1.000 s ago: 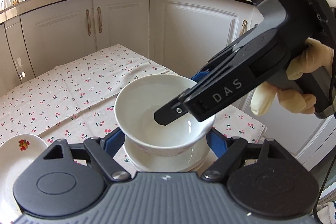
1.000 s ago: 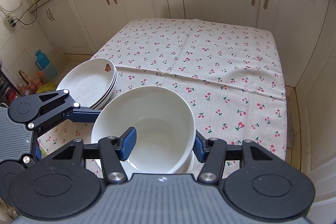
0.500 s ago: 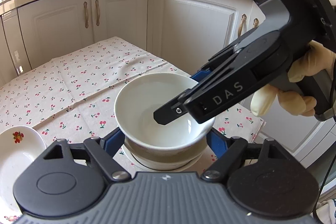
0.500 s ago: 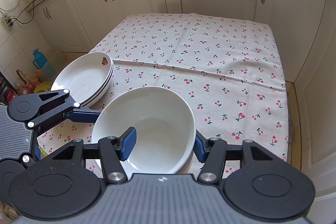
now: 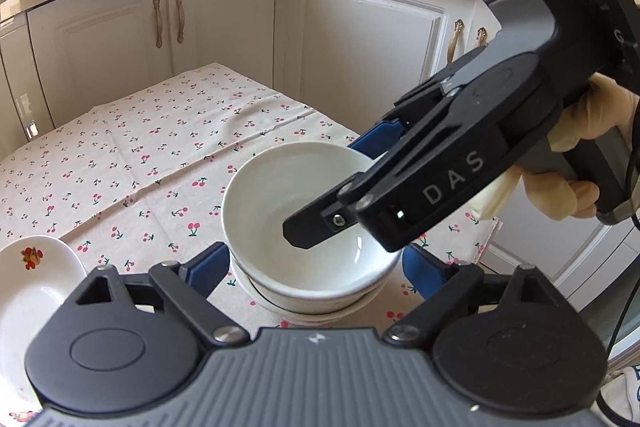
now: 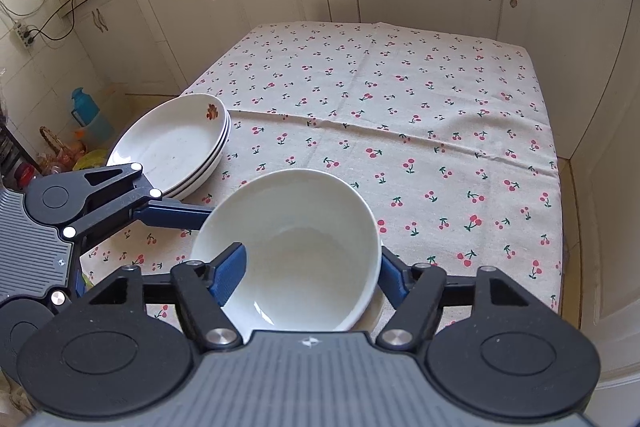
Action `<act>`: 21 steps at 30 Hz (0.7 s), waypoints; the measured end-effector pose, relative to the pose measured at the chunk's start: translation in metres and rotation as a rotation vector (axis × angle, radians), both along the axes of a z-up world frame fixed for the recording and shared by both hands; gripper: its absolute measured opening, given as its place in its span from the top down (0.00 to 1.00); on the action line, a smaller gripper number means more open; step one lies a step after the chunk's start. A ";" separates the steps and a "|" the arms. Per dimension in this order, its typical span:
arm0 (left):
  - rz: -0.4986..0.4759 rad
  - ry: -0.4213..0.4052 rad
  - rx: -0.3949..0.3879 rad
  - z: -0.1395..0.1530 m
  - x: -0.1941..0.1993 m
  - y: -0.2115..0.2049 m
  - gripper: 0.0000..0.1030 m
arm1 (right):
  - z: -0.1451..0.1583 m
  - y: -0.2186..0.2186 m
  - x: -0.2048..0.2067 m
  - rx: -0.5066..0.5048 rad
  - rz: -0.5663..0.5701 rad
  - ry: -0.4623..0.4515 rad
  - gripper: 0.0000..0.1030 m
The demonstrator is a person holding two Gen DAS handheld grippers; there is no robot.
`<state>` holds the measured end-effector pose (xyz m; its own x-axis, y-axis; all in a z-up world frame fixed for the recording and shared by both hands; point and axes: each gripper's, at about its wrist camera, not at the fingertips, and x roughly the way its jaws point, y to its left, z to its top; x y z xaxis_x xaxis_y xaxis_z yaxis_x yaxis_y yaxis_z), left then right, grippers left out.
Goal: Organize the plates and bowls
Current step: 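Lower the pink-flower bowl onto the bowl stack and open the right gripper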
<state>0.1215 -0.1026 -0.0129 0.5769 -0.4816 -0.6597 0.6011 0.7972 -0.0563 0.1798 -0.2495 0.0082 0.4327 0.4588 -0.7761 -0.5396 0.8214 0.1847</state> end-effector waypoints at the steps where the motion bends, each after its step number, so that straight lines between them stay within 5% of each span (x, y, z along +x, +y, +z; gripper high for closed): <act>1: -0.001 -0.005 0.002 0.001 -0.001 0.001 0.07 | 0.001 -0.001 -0.002 -0.003 -0.001 -0.013 0.13; 14: -0.042 0.020 -0.010 -0.003 -0.012 0.026 0.06 | 0.002 -0.032 -0.037 0.022 -0.031 -0.170 0.00; 21: -0.053 0.052 0.027 -0.023 -0.007 0.031 0.06 | -0.023 -0.042 -0.061 0.038 0.003 -0.167 0.00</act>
